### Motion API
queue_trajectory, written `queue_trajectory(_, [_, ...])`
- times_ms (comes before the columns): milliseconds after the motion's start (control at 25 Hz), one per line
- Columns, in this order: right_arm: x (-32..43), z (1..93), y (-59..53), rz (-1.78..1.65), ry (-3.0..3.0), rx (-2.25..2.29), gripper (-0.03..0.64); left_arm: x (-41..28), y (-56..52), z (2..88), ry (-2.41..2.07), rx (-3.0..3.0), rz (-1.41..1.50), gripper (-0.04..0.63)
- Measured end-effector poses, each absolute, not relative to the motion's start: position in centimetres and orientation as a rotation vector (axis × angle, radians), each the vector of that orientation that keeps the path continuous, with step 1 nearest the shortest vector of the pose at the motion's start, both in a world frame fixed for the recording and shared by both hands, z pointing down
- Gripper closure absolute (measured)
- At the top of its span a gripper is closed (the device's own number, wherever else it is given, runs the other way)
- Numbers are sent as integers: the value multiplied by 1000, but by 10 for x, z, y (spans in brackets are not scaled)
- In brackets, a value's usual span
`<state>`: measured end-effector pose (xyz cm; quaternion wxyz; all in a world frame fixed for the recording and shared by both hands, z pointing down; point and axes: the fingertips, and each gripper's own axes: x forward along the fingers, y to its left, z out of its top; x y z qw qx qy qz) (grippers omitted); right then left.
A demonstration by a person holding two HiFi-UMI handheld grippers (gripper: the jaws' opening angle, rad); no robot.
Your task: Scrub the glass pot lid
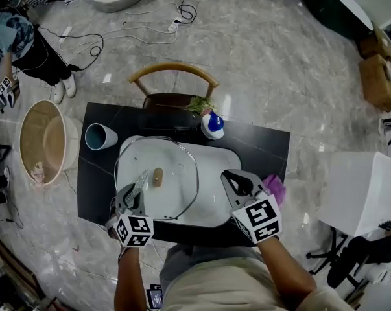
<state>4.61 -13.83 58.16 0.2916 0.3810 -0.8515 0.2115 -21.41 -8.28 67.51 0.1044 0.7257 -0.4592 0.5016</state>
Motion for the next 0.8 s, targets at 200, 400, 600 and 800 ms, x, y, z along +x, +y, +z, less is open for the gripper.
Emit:
queue_trajectory(200, [45,583,-139,563,-2270,1013,589,-258,-91,660,-1455,2069,1514,509])
queue_trajectory(400, [42,581,-140,560,-2272,1011,589,-252,-89,663,-1441,2069,1507,509])
queue_trajectory(600, [47,585,-139,569,-2262,1022,589,-246,-83,669,-1415,2076,1509,511])
queue_trajectory(800, [47,584,-139,571,-2267,1021,589,-237,-78,674,-1378,2082,1513,511])
